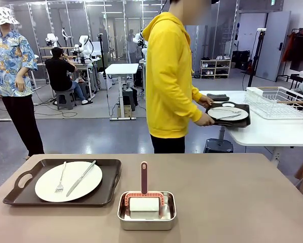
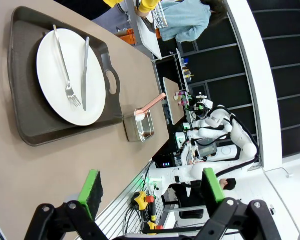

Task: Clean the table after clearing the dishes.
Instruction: When the left (or right) Handle tray is removed, use the left hand (or right hand) to clean the left (or right) side of the table with the Lint Roller.

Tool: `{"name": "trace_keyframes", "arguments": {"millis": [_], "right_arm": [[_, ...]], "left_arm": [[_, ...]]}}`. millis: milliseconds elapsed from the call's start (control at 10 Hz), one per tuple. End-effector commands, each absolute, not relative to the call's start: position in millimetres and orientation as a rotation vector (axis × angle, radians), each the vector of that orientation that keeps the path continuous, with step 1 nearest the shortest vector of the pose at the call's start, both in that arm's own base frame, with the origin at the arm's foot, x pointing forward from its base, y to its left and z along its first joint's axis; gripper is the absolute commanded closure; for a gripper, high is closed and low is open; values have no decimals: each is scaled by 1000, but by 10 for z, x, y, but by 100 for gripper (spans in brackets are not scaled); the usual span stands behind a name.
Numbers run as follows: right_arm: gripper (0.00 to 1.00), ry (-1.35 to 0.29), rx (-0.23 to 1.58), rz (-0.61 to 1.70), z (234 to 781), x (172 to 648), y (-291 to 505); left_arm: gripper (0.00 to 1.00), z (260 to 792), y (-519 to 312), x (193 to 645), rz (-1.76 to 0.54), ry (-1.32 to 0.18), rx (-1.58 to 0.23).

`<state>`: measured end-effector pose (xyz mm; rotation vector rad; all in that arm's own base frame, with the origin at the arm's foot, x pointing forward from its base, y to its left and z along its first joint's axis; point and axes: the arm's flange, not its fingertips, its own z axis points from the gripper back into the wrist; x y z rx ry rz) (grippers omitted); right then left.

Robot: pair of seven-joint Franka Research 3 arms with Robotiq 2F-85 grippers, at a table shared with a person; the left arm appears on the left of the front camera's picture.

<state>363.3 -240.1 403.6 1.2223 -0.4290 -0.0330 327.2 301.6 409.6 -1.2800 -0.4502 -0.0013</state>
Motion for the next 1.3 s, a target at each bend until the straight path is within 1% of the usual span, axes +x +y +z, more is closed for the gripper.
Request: {"name": "trace_keyframes", "arguments": {"millis": [0,300,500,800,1000,1200], "right_arm": [[0,-414,1161,31,4247,3661,-2205],[0,-359,951,225,5000,3924,-1307],[0,-279,821,352,5269,4154,-593],[0,-170,626,551,5485,4369,464],[0,-100,476,689,5471,4531,1184],[0,-32,338,862,5354,4704,1739]], "left_arm": [[0,4105,3020,3260,-8,-455,-1283],[0,4105,3020,3260,-8,-455,-1283],[0,4105,3020,3260,-8,-455,-1283],[0,4105,3020,3260,-8,-455,-1283],[0,4105,3020,3260,-8,-455,-1283],[0,4105,3020,3260,-8,-455,-1283]]}}
